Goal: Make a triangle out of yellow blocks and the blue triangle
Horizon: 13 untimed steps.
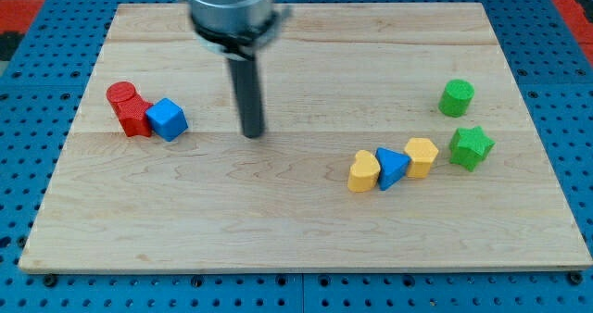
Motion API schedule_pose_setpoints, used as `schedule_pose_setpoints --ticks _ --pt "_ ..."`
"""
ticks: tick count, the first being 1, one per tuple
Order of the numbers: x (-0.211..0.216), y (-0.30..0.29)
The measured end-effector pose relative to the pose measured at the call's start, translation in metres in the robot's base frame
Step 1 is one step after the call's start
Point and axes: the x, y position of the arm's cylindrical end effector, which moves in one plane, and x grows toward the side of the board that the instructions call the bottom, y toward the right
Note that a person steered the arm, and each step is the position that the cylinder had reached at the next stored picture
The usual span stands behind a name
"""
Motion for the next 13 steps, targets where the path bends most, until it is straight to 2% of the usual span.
schedule_pose_setpoints --ticks 1,2,3,5,6,8,10,11,13 --pt "0.049 0.051" --pt "0.068 0.065" --pt "0.083 0.115" --pt "0.086 0.182" --pt "0.076 0.195" --pt "0.057 0.179" --pt "0.049 0.112" --pt "0.043 0.099" --pt "0.026 0.117"
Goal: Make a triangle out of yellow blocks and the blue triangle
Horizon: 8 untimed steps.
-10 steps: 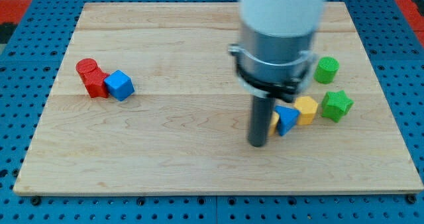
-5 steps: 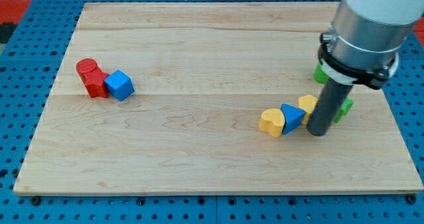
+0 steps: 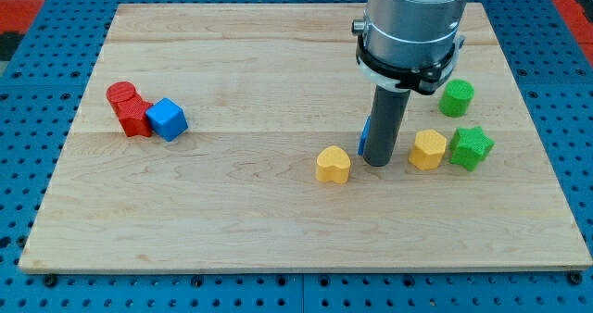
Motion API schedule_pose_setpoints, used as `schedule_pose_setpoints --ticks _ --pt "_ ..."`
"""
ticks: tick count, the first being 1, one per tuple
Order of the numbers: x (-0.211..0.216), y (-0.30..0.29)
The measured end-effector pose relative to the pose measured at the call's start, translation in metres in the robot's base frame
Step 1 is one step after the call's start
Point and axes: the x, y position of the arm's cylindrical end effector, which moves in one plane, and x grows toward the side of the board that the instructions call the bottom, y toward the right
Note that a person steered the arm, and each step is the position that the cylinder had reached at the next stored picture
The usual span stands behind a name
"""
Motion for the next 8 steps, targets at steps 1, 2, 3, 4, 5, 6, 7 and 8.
schedule_pose_setpoints --ticks 1,2,3,4,5,6,7,8 --pt "-0.007 0.002" --pt "-0.025 0.012" --pt "-0.046 0.025" --pt "-0.064 0.04" --pt "-0.071 0.041" --pt "-0.071 0.041" --pt "-0.071 0.02" --pt "-0.071 -0.021"
